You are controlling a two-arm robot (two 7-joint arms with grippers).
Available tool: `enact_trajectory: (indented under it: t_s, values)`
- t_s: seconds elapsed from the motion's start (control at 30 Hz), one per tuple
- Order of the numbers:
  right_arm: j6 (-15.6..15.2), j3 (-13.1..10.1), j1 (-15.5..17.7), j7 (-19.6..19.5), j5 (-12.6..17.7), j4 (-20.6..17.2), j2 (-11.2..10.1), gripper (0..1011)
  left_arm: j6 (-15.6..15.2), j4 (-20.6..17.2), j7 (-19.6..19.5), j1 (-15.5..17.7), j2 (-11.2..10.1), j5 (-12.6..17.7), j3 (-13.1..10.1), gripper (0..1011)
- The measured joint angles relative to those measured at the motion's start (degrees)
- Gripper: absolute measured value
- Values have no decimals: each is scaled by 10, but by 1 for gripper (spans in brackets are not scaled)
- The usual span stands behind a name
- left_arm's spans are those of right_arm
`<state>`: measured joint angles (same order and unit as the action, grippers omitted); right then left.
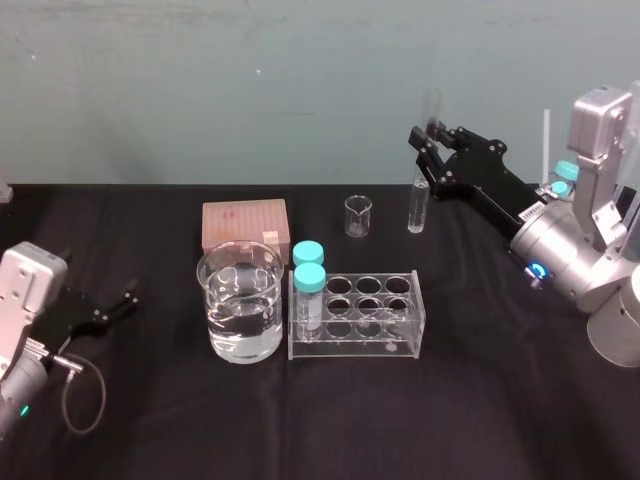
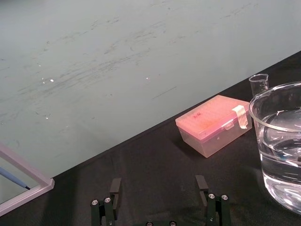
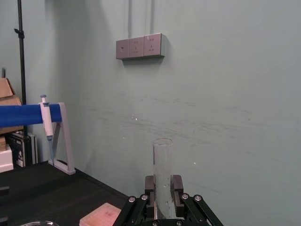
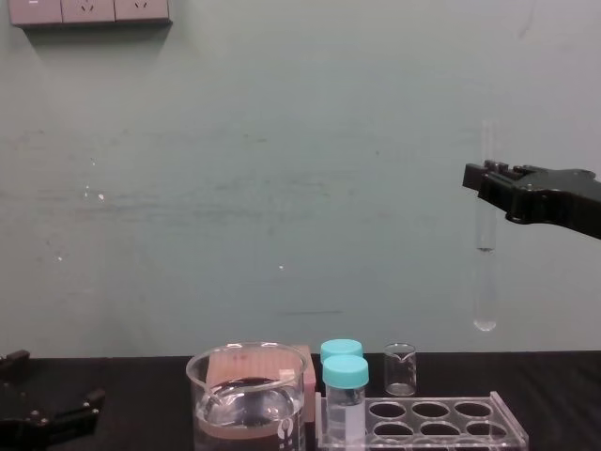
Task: Hold the test tube with one hand and immerse one end into the beaker, then return it to the test tube rack.
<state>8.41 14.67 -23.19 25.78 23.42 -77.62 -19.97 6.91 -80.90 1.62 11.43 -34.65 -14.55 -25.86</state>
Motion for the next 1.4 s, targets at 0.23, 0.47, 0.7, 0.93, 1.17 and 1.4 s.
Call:
enact_trajectory:
  t_s: [0.23, 0.47, 0.7, 0.93, 1.17, 1.4]
  values:
    - [8, 19, -29, 19, -3, 17, 13, 227, 0, 0, 0, 0, 0, 0, 0, 1000]
    - [36, 54, -75, 69, 9, 44, 44, 226, 0, 0, 0, 0, 0, 0, 0, 1000]
    - [54, 91, -110, 119, 35, 77, 78, 227, 0, 0, 0, 0, 0, 0, 0, 1000]
    - [56, 122, -125, 157, 56, 107, 99, 227, 0, 0, 0, 0, 0, 0, 0, 1000]
    - [43, 143, -121, 172, 70, 116, 100, 226, 0, 0, 0, 0, 0, 0, 0, 1000]
    - [26, 158, -108, 174, 79, 114, 89, 226, 0, 0, 0, 0, 0, 0, 0, 1000]
